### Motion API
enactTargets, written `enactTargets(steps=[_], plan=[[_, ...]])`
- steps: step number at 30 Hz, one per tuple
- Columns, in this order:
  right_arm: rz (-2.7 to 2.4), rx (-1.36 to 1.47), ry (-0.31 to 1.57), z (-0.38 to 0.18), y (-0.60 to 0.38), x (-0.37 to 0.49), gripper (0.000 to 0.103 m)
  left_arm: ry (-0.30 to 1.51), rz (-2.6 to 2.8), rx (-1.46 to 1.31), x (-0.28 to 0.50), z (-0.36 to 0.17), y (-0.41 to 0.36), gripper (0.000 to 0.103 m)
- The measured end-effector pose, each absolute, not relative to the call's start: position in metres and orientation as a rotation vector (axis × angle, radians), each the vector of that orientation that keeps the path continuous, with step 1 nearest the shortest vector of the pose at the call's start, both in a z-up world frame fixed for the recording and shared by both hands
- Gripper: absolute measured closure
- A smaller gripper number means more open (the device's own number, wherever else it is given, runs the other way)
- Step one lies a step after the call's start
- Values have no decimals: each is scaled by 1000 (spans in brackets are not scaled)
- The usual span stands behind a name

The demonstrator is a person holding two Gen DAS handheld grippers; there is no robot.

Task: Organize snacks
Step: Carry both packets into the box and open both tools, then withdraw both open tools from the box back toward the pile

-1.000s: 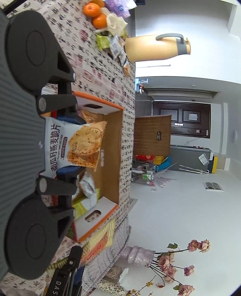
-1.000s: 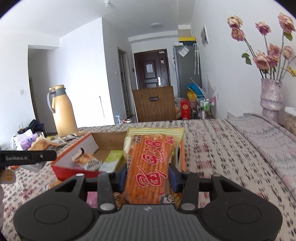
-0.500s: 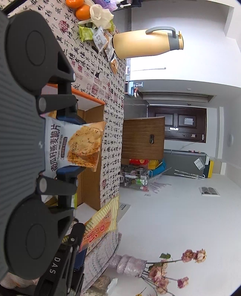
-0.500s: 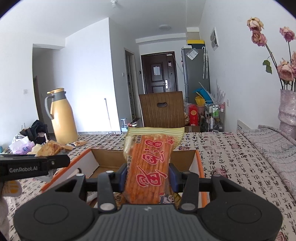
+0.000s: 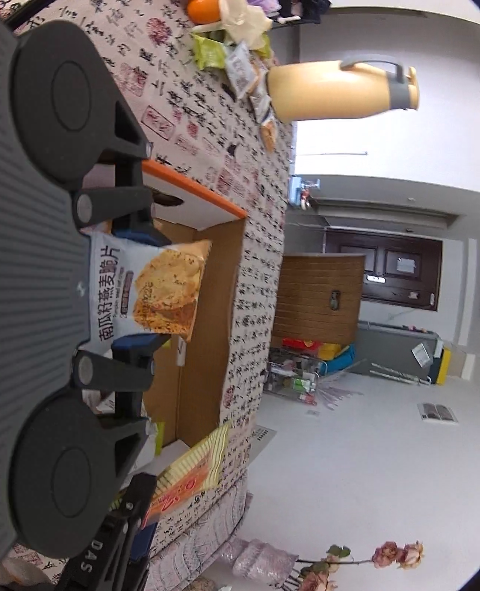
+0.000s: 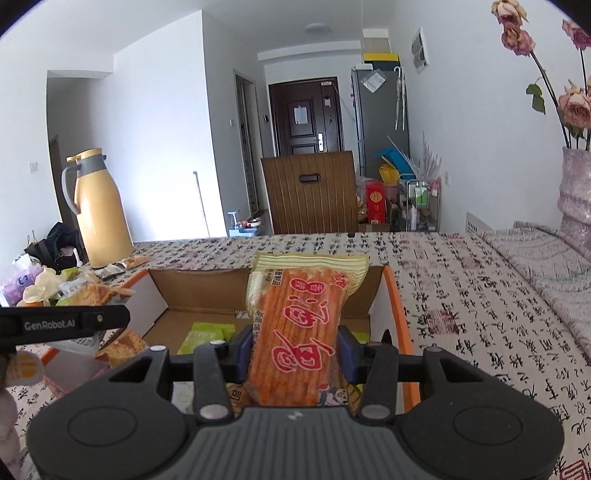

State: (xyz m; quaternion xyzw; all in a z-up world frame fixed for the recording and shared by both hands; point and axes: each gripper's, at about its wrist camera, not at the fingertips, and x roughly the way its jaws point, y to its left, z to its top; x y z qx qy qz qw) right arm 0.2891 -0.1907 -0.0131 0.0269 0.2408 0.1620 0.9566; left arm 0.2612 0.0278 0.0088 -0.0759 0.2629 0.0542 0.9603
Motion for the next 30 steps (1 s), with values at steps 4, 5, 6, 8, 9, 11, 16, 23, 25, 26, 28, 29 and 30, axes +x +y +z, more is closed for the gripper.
enactTargets(steps=[4,5,6,8,9,11,16,23,25,26,28,29,30], plan=[[301,65,492,-16,-195,289,19,526,146,-193,257,7,36,4],[297,72,489,-16,-196,288,6,510,171,-198,255,7,38,0],[296,81,485,-16,-198,288,0,497,186,-203,253,9,40,0],[296,95,478,-15,-201,287,0,496,175,-228,251,10,44,0],[294,98,477,-15,-202,287,0,499,177,-236,251,11,45,0],[291,101,476,-16,-203,287,0,500,179,-236,251,12,45,0],[287,111,468,-15,-205,287,0,497,180,-228,251,13,43,0],[272,122,465,-8,-209,288,0,505,186,-209,246,20,37,0],[268,119,463,-4,-209,284,0,504,182,-202,242,24,35,0],[268,116,461,-2,-210,282,0,502,180,-198,240,25,34,0],[266,103,459,1,-208,275,0,498,173,-193,235,28,33,0],[266,95,458,2,-208,271,0,496,171,-191,231,30,32,0],[267,89,458,3,-208,267,0,494,169,-189,228,31,32,0]])
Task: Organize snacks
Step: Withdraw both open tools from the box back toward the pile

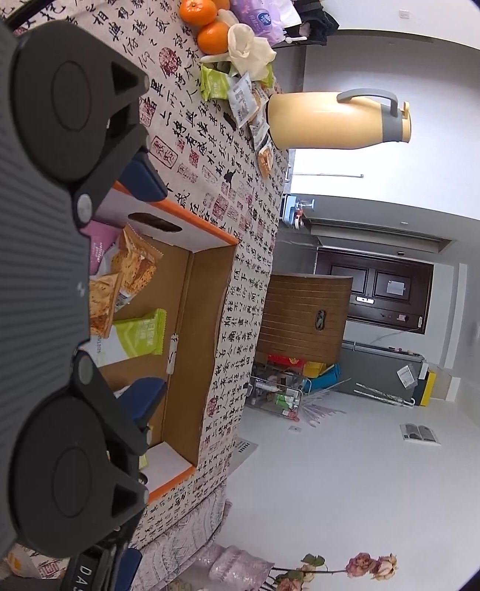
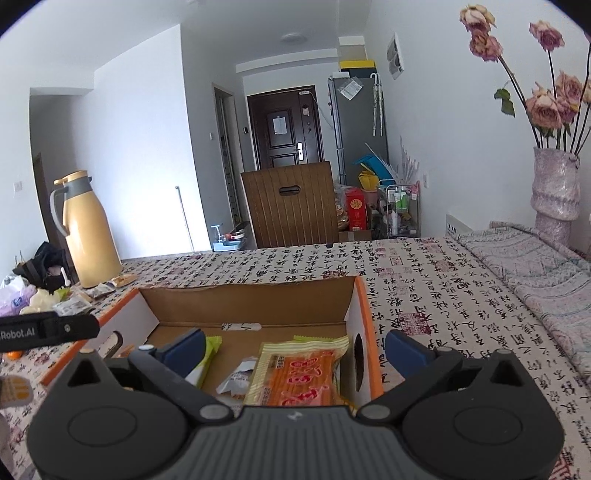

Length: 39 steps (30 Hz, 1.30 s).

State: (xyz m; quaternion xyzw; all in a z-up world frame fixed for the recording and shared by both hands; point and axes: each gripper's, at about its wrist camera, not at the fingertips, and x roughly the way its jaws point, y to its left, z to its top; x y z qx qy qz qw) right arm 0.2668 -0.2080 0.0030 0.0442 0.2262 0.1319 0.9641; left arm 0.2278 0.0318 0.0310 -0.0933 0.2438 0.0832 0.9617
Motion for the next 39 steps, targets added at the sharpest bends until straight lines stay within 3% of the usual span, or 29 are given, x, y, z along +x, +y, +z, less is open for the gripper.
enactTargets(steps=[20,39], plan=[[291,-5,508,1,-198,166,0,516,130,-157,147,30,35,0],[279,-18,601,-29,-199,108,0,623,77,-119,86,-17,40,0]])
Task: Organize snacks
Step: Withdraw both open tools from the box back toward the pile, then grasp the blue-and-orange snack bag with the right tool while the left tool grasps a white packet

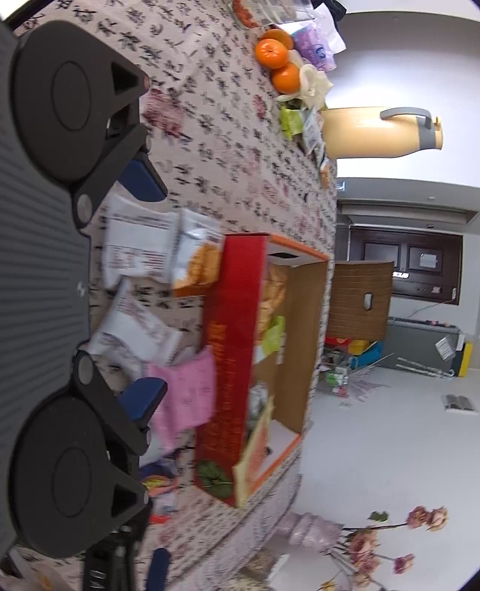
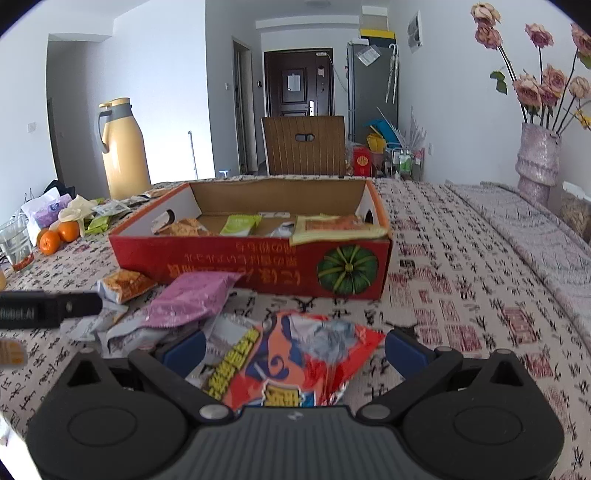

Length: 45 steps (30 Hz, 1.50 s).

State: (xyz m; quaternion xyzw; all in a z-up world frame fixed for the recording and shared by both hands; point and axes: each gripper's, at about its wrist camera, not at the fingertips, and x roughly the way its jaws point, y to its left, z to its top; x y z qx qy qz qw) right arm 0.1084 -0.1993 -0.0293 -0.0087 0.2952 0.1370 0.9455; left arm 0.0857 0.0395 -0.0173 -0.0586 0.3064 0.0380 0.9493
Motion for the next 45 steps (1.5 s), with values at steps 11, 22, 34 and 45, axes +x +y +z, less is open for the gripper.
enactTargets(steps=[11,22,34,45], plan=[[259,-7,656,-43,-194,112,0,653,74,-105,78,-28,43,0],[233,38,722,-65,-199,124,29,666,77,-108,79,-31,45,0],[247,63,638,-63,-216,109,46,670,108,-117,83,-31,53,0],[200,80,537,-52,-236,99,48,685,192,-122,104,-32,68,0]])
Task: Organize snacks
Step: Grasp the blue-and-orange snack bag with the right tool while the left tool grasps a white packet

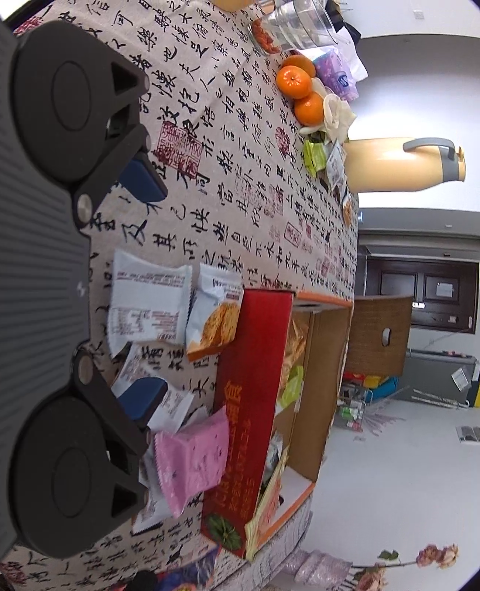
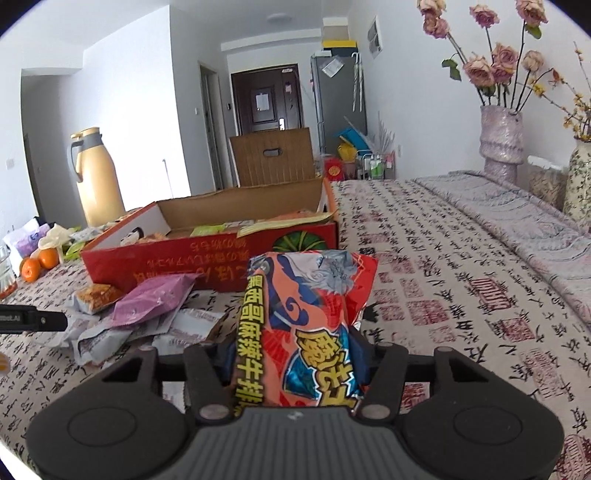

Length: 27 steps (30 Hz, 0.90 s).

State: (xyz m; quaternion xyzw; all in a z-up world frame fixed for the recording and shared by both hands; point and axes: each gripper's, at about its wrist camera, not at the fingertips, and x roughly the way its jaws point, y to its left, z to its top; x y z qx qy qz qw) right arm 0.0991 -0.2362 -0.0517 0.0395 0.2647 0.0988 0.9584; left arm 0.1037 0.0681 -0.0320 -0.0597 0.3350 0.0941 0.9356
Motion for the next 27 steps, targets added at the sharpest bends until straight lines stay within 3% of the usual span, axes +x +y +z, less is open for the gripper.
enactTargets(steps=[4,11,16,19,23,27], plan=[[188,86,539,-54,-240,100,48,706,237,-126,117,-36,71,0],[179,93,547,-57,-244,102,48,763,251,-108,131,-49,68,16],[180,96,555,-60,-244,104,48,762,255,-82,131,-54,64,22],[181,98,558,-61,-244,104,48,754,250,-74,130,-54,62,28],[182,101,562,-63,-244,105,48,737,220,-59,127,-52,57,52],[185,102,562,-63,-245,104,48,726,203,-55,124,-53,54,59]])
